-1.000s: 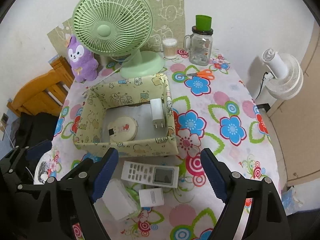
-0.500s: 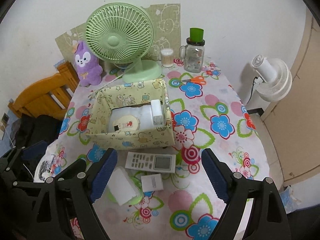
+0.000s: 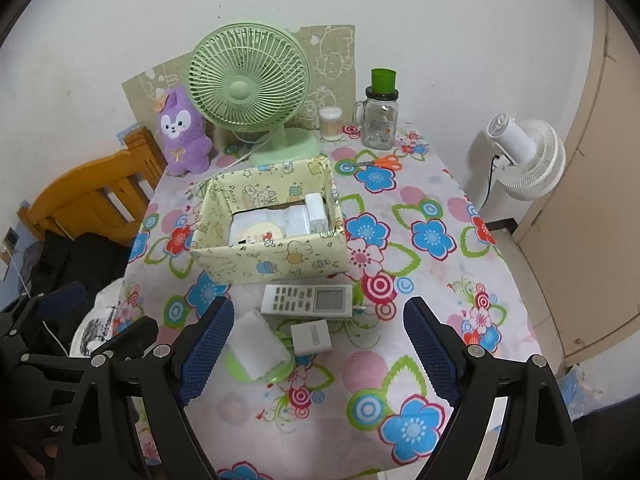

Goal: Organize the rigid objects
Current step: 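Withdraw both tools from the fabric box toward the loose items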

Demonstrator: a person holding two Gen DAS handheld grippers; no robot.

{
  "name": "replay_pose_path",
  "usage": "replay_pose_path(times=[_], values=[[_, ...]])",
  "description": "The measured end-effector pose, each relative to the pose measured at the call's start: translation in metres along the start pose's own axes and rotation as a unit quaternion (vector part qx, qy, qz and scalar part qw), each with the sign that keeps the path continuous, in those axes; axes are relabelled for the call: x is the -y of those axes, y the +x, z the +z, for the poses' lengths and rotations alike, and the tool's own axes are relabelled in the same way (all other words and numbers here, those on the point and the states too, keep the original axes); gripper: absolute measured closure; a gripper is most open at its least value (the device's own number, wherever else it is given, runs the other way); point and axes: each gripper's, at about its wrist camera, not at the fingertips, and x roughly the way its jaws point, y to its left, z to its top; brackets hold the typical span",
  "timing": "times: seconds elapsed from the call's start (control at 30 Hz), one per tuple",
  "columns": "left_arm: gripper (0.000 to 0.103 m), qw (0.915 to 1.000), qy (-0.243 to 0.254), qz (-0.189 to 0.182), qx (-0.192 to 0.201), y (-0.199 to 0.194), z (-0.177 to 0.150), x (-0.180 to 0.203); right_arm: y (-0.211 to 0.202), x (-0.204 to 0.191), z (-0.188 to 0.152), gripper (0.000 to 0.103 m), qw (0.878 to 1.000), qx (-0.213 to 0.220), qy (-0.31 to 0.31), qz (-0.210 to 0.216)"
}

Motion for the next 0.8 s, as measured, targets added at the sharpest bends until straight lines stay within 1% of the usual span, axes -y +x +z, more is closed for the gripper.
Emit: replay_pose_path(times=[0.07,0.13,0.2,0.3,0.37,0.7,0.8], values=[[0.0,0.9999,0.003,-0.015,-0.004,0.001,-0.004,0.0,-0.004,-0.001,-0.003,0.014,1.0,0.0,0.001,0.012],[0.0,0.9998,0.006,-0.019,-0.006,0.002,-0.008,0.001,-0.008,-0.001,-0.008,0.014,1.0,0.005,0.0,0.018],[0.0,0.9997,0.008,-0.021,-0.006,0.003,-0.011,0.002,-0.011,-0.001,-0.011,0.014,1.0,0.016,-0.003,0.011],[0.0,0.9992,0.005,-0.04,-0.001,0.004,-0.013,0.003,-0.014,0.001,-0.016,0.014,1.0,0.031,-0.004,0.0],[0.0,0.999,0.002,-0.045,-0.002,0.006,-0.013,0.004,-0.013,0.005,-0.018,0.014,0.999,0.037,-0.002,-0.003],[0.0,0.9986,-0.021,-0.047,-0.015,0.028,-0.017,0.01,0.01,0.022,-0.018,0.014,0.999,0.03,-0.009,0.008],[0.0,0.9988,-0.026,-0.036,-0.022,0.038,-0.017,0.01,0.02,0.026,-0.018,0.014,1.0,0.026,-0.013,0.008]])
